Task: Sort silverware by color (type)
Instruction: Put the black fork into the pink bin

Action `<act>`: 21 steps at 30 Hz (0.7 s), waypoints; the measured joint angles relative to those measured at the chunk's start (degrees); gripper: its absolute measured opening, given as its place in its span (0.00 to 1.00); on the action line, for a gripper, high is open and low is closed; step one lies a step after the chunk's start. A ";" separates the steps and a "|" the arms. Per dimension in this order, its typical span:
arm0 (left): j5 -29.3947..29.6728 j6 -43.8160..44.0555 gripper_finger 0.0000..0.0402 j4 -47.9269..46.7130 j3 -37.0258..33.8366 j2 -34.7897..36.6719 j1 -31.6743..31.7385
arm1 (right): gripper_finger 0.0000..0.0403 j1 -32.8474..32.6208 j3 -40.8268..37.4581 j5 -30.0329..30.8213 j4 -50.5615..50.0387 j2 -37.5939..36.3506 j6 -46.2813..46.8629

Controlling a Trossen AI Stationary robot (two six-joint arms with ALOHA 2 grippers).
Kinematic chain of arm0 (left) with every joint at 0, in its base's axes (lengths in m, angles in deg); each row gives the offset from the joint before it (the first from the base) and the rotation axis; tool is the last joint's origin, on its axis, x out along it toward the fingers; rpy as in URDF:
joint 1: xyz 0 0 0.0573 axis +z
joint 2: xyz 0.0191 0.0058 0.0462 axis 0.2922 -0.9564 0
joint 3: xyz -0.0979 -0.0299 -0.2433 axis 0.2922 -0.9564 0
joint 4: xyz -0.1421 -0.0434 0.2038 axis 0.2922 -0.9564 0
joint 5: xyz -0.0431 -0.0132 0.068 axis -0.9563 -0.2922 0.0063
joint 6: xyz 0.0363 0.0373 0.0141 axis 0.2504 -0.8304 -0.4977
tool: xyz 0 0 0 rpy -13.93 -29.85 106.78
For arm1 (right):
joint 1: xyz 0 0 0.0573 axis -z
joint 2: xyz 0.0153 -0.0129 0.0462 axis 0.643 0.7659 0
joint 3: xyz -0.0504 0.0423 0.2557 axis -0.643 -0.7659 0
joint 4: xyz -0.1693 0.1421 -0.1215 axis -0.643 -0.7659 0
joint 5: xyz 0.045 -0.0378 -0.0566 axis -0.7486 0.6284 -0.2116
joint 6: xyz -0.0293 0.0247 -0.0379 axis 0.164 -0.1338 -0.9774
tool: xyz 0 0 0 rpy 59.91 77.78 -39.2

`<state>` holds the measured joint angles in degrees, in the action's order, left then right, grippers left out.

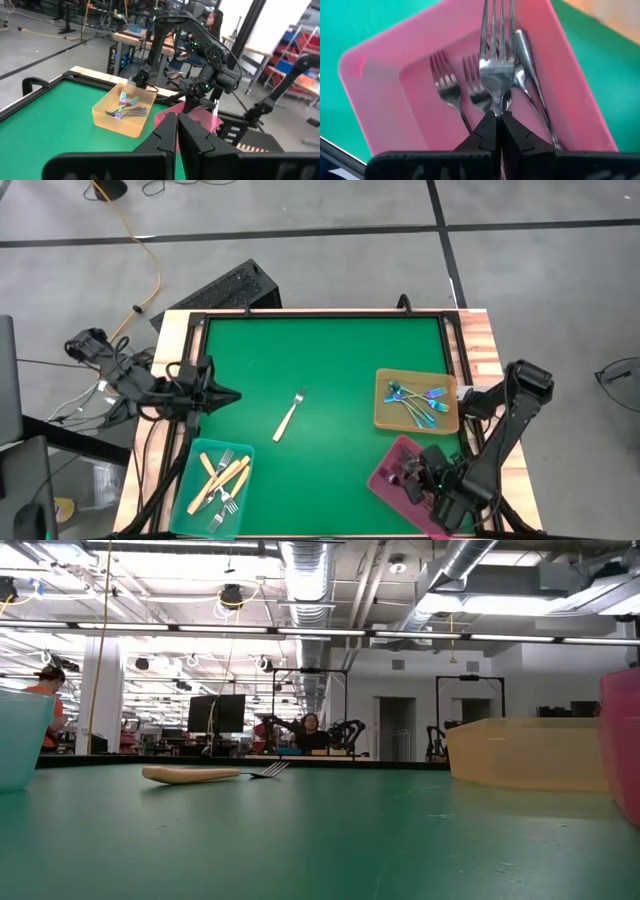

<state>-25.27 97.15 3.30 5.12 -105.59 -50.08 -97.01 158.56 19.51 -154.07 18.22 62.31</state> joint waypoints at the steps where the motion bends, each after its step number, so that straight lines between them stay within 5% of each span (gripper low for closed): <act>1: -1.40 -0.72 0.00 -0.01 0.00 -0.14 1.01 | 0.07 -0.31 0.00 -0.07 0.24 0.30 0.24; 21: -24.20 -10.46 0.00 1.35 0.02 -0.21 18.56 | 0.07 -1.52 -0.11 -3.53 6.15 7.88 -4.67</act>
<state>-49.47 86.70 4.65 5.14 -105.79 -31.52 -98.54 158.45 15.98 -147.92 26.10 57.64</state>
